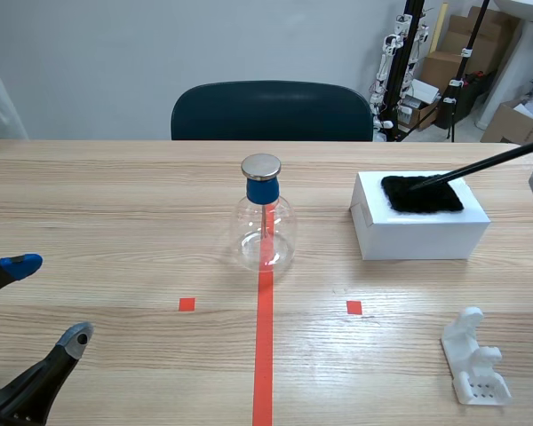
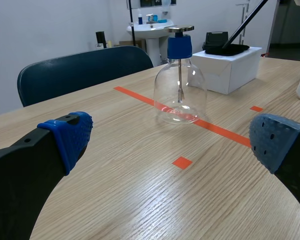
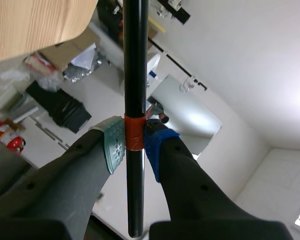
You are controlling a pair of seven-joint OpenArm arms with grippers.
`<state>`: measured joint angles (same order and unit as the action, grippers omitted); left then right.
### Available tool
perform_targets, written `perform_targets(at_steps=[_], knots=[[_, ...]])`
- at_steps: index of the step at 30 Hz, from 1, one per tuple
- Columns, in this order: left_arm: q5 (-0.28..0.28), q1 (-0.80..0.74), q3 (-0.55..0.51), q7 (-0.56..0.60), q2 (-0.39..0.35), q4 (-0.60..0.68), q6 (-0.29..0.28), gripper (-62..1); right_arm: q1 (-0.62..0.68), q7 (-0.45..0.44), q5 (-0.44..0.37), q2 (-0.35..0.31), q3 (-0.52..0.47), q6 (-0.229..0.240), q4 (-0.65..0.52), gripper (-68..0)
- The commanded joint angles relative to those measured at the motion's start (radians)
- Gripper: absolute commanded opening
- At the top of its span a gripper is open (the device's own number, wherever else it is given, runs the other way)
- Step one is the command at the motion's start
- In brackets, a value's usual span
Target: Do the electroscope experiment. rub the rod on the fur
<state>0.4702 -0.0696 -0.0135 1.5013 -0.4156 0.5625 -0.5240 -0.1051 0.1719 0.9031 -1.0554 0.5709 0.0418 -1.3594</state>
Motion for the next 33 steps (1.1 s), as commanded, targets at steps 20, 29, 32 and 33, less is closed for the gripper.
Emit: perform_targets(at_steps=[20,29,32,33], knots=[[-0.013,-0.002,-0.003,0.051,-0.006,0.013,0.005,1.4,-0.025,0.018,0.01,-0.046,-0.014,0.026,0.016,-67.7],[-0.013,-0.002,-0.003,0.051,-0.006,0.013,0.005,1.4,-0.025,0.023,0.006,-0.012,-0.014,0.027,-0.035,-67.7],[-0.013,-0.002,-0.003,0.051,-0.006,0.013,0.005,1.4,-0.025,0.066,0.002,-0.011,-0.014,0.027,-0.03,-67.7],[-0.013,-0.002,-0.003,0.051,-0.006,0.013,0.005,1.4,-0.025,0.083,0.002,-0.012,-0.014,0.027,-0.024,-67.7]])
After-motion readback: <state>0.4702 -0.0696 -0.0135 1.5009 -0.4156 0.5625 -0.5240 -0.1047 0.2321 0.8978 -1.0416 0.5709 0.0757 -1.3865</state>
